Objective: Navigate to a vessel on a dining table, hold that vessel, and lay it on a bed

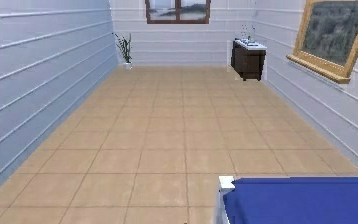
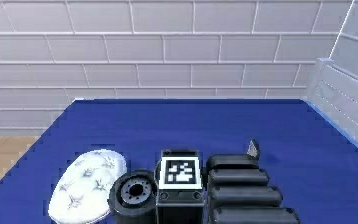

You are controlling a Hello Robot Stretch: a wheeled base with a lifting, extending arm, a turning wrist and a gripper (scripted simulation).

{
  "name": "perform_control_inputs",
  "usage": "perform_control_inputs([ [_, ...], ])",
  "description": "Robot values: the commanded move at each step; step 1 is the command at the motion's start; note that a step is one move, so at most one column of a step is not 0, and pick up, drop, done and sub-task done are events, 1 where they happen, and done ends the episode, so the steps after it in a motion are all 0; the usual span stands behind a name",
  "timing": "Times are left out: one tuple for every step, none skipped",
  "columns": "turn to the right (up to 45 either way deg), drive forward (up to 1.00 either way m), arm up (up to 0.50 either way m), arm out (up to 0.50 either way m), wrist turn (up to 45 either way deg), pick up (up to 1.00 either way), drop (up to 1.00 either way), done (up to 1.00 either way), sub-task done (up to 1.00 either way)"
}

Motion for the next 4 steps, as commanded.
perform_control_inputs([
  [9.0, 0.00, 0.00, 0.00, 0.0, 0.00, 0.00, 0.00, 0.00],
  [0.0, 0.00, 0.00, 0.48, 0.0, 0.00, 0.00, 0.00, 0.00],
  [0.0, 0.00, 0.00, 0.00, 45.0, 0.00, 0.00, 0.00, 0.00],
  [0.0, 0.00, 0.00, 0.00, 45.0, 0.00, 0.00, 0.00, 0.00],
])
